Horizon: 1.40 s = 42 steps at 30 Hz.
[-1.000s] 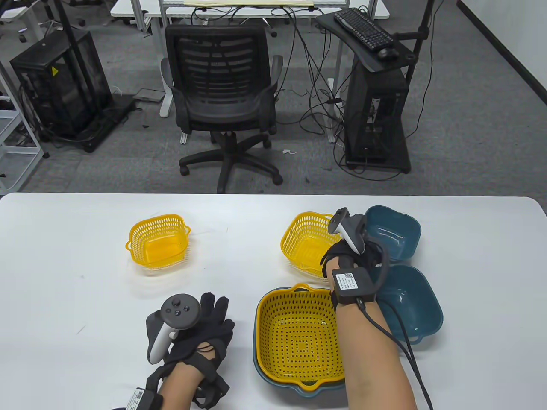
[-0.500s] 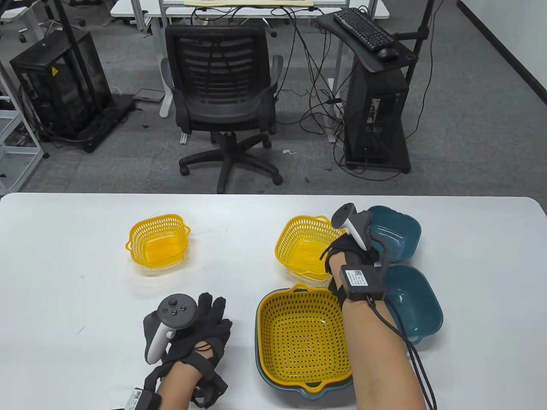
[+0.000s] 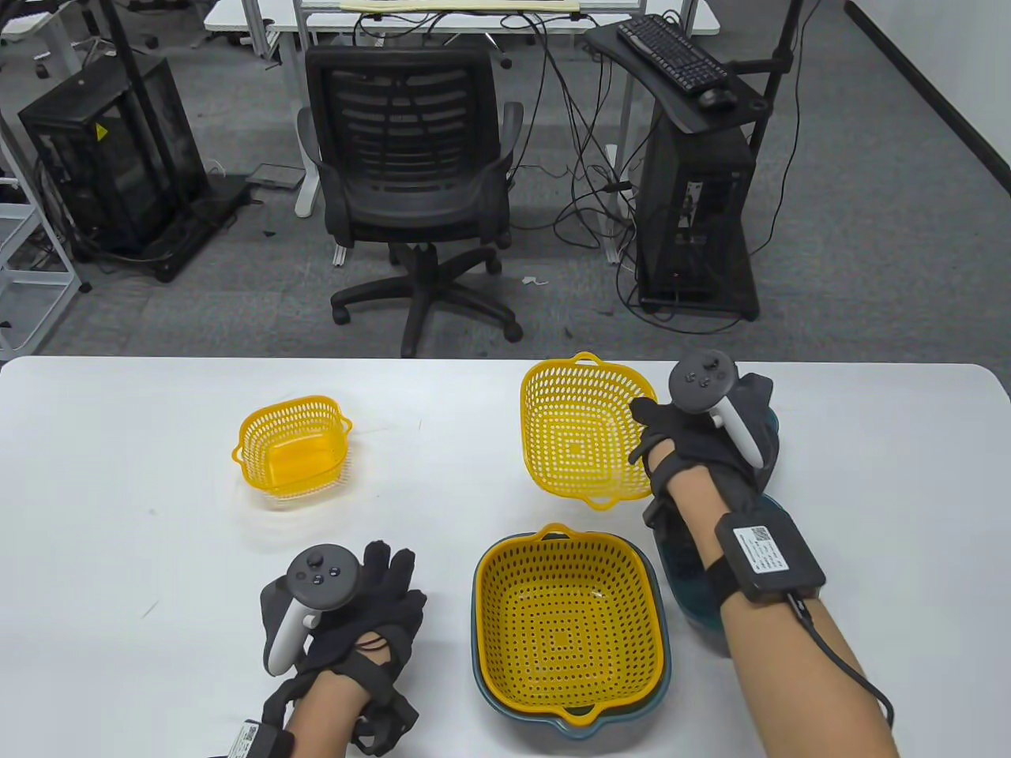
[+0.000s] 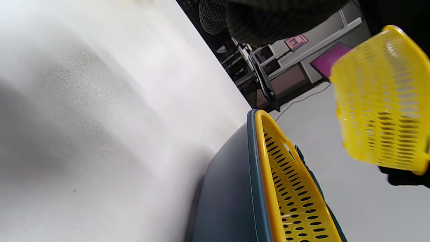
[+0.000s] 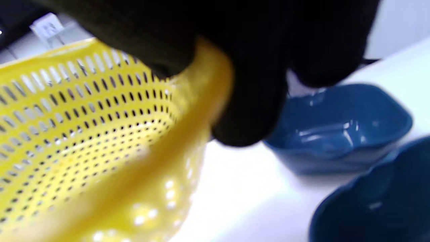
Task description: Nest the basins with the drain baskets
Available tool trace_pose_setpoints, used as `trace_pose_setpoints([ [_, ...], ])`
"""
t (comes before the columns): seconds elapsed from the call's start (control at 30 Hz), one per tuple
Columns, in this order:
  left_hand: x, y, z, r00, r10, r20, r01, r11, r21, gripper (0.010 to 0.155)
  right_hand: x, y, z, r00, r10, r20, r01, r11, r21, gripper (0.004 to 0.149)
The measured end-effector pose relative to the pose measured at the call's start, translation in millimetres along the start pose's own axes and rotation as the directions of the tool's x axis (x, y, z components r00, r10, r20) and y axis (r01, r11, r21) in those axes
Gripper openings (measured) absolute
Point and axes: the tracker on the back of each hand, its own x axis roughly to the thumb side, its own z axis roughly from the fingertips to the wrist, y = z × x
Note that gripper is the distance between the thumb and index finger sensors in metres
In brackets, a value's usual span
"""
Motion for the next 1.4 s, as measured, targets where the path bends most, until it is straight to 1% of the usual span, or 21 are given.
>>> trace_pose_setpoints([
  [0.1,1.0,-1.2,1.0,1.000,-0.010,0.005,0.010,1.000,-0.003,0.066,-14.1,-20.1,24.0,0.997,0.065,0.046,-0.062,0.997,-0.053,0.055],
  [0.17,1.1,-1.5,1.4,1.000,-0.013,0.007,0.013,1.000,-0.003,0.066,-27.1,-28.1,36.5,0.993,0.095,0.065,-0.090,0.993,-0.078,0.056],
  [0.27,1.7,-2.0,2.7,1.000,-0.020,0.011,0.020,1.000,0.001,0.066,-55.2,-32.8,51.1,0.986,0.157,0.047,-0.152,0.984,-0.094,0.057],
  [0.37,3.2,-4.2,3.1,0.999,-0.032,0.016,0.032,0.999,-0.004,0.066,-84.3,-30.7,56.7,0.978,0.206,0.020,-0.203,0.973,-0.106,0.056],
  [0.43,4.0,-5.8,2.9,0.999,-0.040,0.017,0.040,0.999,-0.007,0.066,-106.5,-27.2,58.8,0.979,0.204,-0.007,-0.204,0.974,-0.103,0.056],
  [0.47,4.2,-6.7,2.8,0.999,-0.044,0.016,0.045,0.999,-0.009,0.066,-117.8,-23.1,56.9,0.973,0.212,0.094,-0.202,0.973,-0.112,0.056],
  [0.57,3.5,-8.7,1.7,0.998,-0.054,0.010,0.055,0.998,-0.018,0.066,-143.5,-15.8,57.4,0.952,0.304,0.019,-0.300,0.946,-0.126,0.055],
  [0.6,3.3,-9.0,1.5,0.998,-0.055,0.009,0.056,0.998,-0.019,0.066,-148.6,-14.1,56.5,0.951,0.308,0.008,-0.305,0.944,-0.127,0.055],
  [0.7,2.5,-9.8,0.8,0.998,-0.060,0.002,0.060,0.998,-0.022,0.066,-169.6,-2.5,51.8,0.970,0.233,-0.062,-0.237,0.968,-0.076,0.055],
  [0.73,2.4,-9.9,0.7,0.998,-0.060,0.001,0.060,0.998,-0.022,0.066,-172.7,-0.3,50.2,0.970,0.232,-0.077,-0.237,0.969,-0.066,0.055],
  [0.77,2.4,-9.9,0.9,0.998,-0.059,0.000,0.059,0.998,-0.023,0.066,-176.9,4.2,47.7,0.965,0.240,-0.102,-0.244,0.969,-0.031,0.055],
  [0.87,2.0,-9.4,1.5,0.998,-0.057,-0.004,0.057,0.998,-0.022,0.066,-183.0,14.6,43.1,0.961,0.246,-0.130,-0.249,0.969,-0.008,0.056],
  [1.03,1.6,-8.6,1.5,0.999,-0.054,-0.005,0.054,0.998,-0.020,0.066,-183.9,30.4,37.7,0.944,0.287,-0.162,-0.285,0.958,0.038,0.057],
  [1.1,1.8,-9.0,1.3,0.998,-0.059,-0.005,0.059,0.998,-0.025,0.066,-182.3,37.9,37.7,0.926,0.324,-0.193,-0.324,0.946,0.034,0.056],
  [1.17,1.7,-9.1,1.2,0.998,-0.061,-0.004,0.061,0.998,-0.027,0.066,-181.3,45.1,37.1,0.914,0.360,-0.185,-0.358,0.933,0.049,0.056],
  [1.23,1.6,-9.0,1.1,0.998,-0.064,-0.005,0.063,0.998,-0.029,0.066,-182.1,51.6,37.0,0.902,0.379,-0.208,-0.372,0.925,0.073,0.057],
  [1.33,1.4,-9.0,1.0,0.998,-0.065,-0.006,0.065,0.997,-0.031,0.066,-187.3,62.4,35.8,0.913,0.351,-0.209,-0.332,0.935,0.123,0.058],
  [1.4,1.3,-9.1,0.9,0.998,-0.066,-0.007,0.066,0.997,-0.033,0.066,-190.8,68.4,35.5,0.925,0.324,-0.199,-0.302,0.944,0.136,0.059],
])
